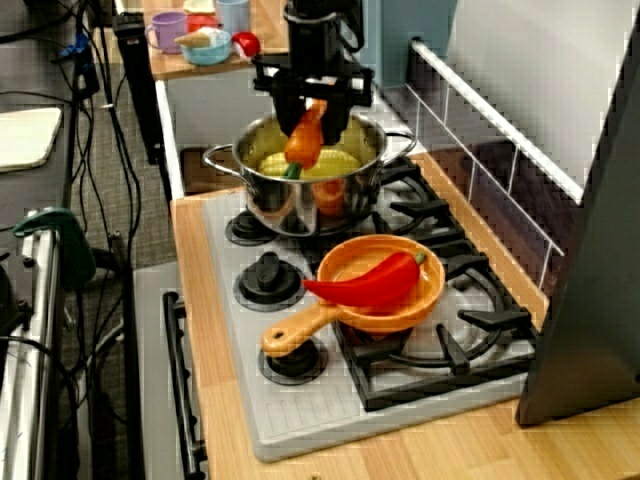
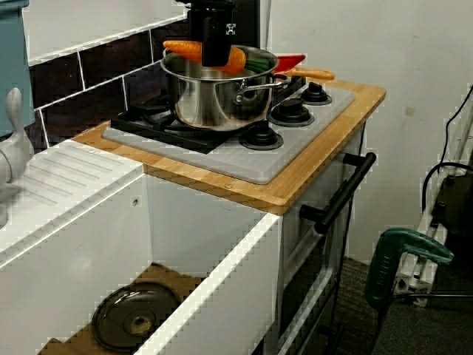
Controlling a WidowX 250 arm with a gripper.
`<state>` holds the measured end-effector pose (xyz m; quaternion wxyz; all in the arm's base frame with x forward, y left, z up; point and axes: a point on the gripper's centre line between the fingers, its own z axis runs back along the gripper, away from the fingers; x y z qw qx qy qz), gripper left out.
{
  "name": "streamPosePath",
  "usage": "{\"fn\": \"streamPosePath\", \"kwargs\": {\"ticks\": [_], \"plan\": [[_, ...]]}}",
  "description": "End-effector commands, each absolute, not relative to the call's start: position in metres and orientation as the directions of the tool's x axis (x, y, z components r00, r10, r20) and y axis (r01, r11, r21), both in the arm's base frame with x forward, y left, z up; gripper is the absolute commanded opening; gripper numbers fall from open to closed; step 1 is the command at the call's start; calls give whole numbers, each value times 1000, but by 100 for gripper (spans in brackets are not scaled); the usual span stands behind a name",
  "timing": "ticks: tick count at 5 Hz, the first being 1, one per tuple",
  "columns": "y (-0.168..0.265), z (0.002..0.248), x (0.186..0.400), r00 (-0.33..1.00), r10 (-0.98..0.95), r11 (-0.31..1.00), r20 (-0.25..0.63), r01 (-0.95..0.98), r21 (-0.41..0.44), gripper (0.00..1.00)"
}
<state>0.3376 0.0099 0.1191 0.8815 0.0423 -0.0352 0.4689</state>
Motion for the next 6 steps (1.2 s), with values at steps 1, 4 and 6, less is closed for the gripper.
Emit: {"fn": "streamPosePath", "kwargs": {"ticks": [1,4,6], "plan": [[13,170,343,568,810,580,146,-812,-60,0],[1,192,345,592,796,602,126,-795,-71,0],[-12,204,345,624,771,634,126,-770,-68,0]]}}
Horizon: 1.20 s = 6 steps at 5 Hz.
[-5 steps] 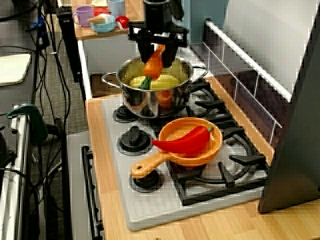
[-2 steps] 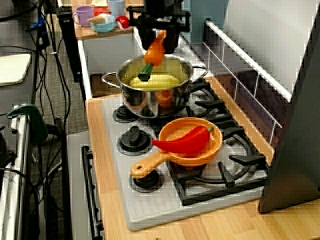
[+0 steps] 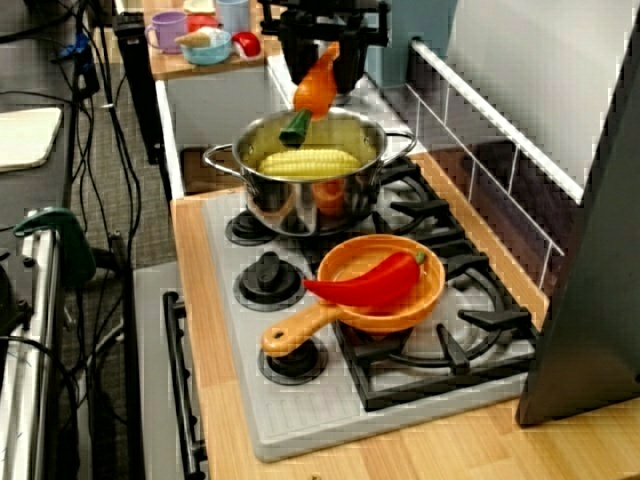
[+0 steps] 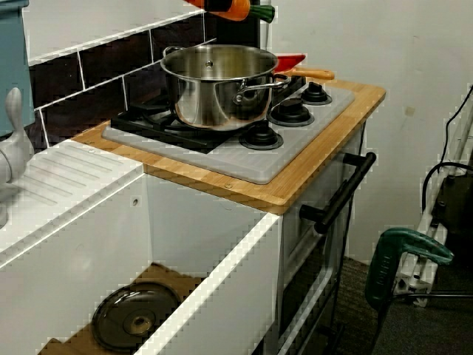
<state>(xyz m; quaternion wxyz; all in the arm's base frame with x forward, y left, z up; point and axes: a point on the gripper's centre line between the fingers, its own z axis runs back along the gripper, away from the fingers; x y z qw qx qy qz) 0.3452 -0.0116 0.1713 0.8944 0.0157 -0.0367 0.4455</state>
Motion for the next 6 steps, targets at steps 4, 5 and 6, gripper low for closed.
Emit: {"fn": "streamPosePath", "kwargs": {"ticks": [4,5,6], "plan": [[-34,217,335,713,678,732,178,-675,-88,0],[-43,217,334,742,643,764,190,-639,-90,0],[-53,216,336,828,512,859,229,-502,-106,0]]}}
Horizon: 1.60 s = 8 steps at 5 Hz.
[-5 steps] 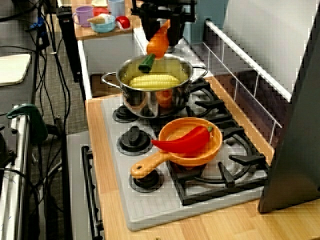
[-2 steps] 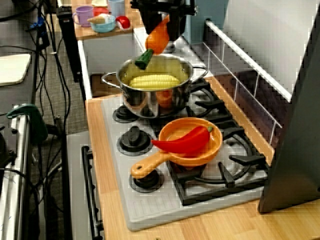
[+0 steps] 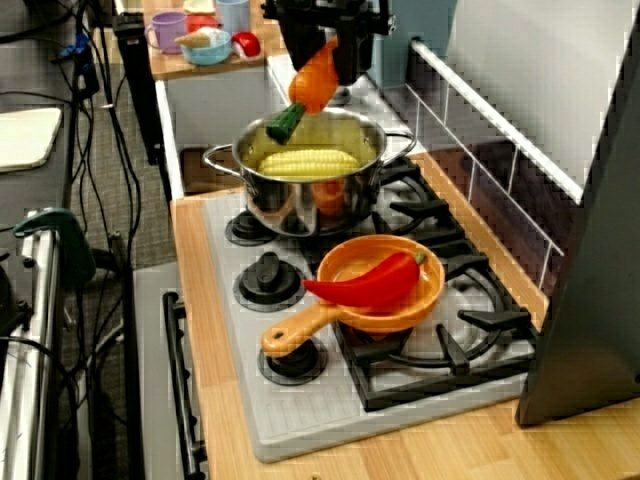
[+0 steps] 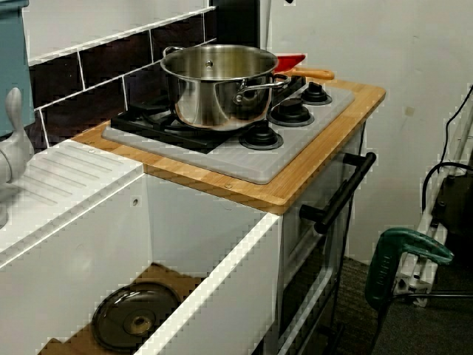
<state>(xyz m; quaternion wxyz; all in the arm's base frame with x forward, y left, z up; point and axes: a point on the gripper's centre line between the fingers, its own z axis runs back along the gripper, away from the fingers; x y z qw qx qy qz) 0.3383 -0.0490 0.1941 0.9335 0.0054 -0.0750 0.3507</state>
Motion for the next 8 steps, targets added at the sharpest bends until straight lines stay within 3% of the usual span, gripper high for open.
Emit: {"fn": "streamPosePath", "kwargs": {"ticks": [1,8], "plan": [[-59,217,339,865,432,902,256,-420,-102,0],[-104,197,357,951,-84,996,296,84,13,0]]}}
